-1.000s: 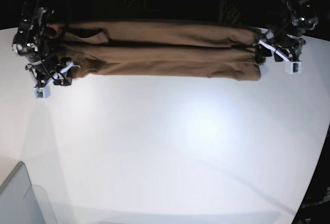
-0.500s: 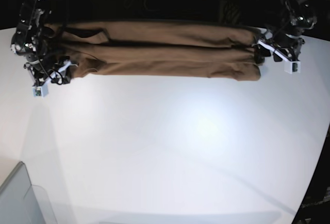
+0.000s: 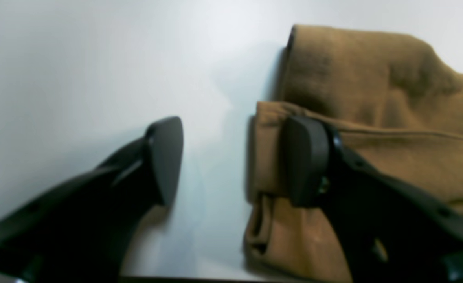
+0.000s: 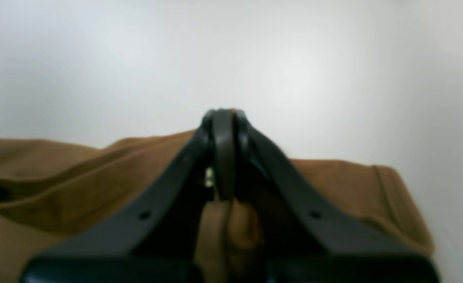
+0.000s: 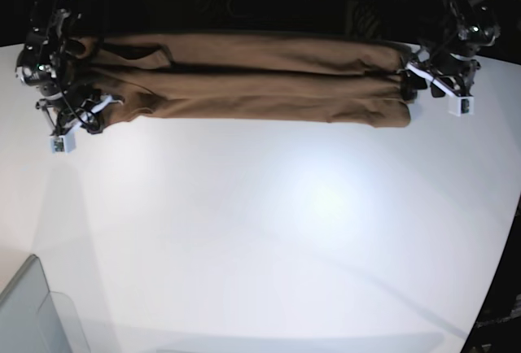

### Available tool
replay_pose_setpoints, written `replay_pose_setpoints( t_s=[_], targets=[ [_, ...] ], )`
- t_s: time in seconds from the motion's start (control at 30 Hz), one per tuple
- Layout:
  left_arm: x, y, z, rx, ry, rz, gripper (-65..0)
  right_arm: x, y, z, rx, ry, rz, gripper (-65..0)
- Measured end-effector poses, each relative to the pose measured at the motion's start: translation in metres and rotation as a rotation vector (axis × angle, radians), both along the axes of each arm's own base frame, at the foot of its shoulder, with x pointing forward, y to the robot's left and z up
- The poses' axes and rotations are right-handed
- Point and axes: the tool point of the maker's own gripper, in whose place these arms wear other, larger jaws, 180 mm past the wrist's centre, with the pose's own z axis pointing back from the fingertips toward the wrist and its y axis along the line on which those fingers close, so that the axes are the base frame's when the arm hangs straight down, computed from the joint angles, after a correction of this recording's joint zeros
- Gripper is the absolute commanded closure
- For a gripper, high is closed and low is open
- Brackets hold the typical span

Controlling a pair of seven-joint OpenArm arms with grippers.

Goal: Layout the t-shirt on the table in an organized manner, then fold the t-shirt properly

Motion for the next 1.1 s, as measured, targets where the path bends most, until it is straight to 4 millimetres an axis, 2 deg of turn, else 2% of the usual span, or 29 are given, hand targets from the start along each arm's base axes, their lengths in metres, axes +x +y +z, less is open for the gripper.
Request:
replay_pose_setpoints(
  t_s=[0.13,0.27,0.37,0.5,0.7,0.87,1.0,1.1],
  targets=[
    [0.000,0.000,0.000,0.000,0.000,0.000,-39.4,-0.003,0.009,0.022,-0.025,-0.057,0.017,0.0],
    [0.000,0.000,0.000,-0.003,-0.001,0.001,-39.4,-0.013,0.019,0.029,-0.028,-0.071,0.034,0.0],
    [0.000,0.000,0.000,-0.003,-0.003,0.002,-39.5,-0.025,0.010,0.035,-0.029,-0.081,-0.020,0.0],
    [0.000,0.000,0.000,-0.004,-0.003,0.003,-39.8,-0.038,-0.014,0.036,-0.053,-0.067,-0.088,0.0],
    [0.001,0.000,0.000,-0.004,-0.005,0.002,-39.8,-0.060,-0.018,0.018,-0.048,-0.002,-0.104,0.0],
    [0.001,0.000,0.001,-0.003,-0.006,0.002,-39.8,-0.063,-0.017,0.014,-0.039,0.005,-0.109,0.0],
    [0.001,0.000,0.001,-0.002,-0.004,0.000,-39.8,-0.071,-0.012,-0.010,0.015,0.056,-0.135,0.0],
    [0.002,-0.001,0.002,0.000,-0.005,-0.002,-39.9,-0.067,-0.014,-0.013,0.028,0.053,-0.144,0.0]
  ],
)
